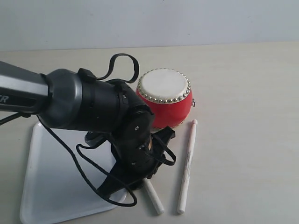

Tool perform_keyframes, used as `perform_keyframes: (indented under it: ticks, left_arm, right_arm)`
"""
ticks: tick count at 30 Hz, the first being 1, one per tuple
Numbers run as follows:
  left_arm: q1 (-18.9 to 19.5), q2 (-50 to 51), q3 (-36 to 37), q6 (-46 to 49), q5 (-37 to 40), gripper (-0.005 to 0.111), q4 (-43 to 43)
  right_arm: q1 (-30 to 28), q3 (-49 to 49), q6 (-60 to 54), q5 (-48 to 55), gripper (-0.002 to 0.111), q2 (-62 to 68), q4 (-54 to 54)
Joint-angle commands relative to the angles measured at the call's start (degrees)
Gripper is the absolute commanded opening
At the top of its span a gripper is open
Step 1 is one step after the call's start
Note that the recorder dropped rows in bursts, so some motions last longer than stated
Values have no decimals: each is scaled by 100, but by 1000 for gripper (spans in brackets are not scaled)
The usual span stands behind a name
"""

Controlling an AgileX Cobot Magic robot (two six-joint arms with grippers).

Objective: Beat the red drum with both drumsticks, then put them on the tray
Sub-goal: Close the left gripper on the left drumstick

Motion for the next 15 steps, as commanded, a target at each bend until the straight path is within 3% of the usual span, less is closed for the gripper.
perform_keyframes:
  ticks: [1,4,11,15]
  left_arm:
    - [-26,258,-145,56,215,42,74]
    - [-26,305,-209,113,188,36,63]
    - [-26,305,-222,139,159,0,74]
    - [-26,305,-222,158,148,0,74]
  right_arm:
    - [-27,32,-28,-31,0,-36,-43]
    - [-27,32,-28,-31,0,-36,-43]
    - [-27,32,-28,-31,0,-36,-43]
    - [-27,32,-28,-31,0,-36,-43]
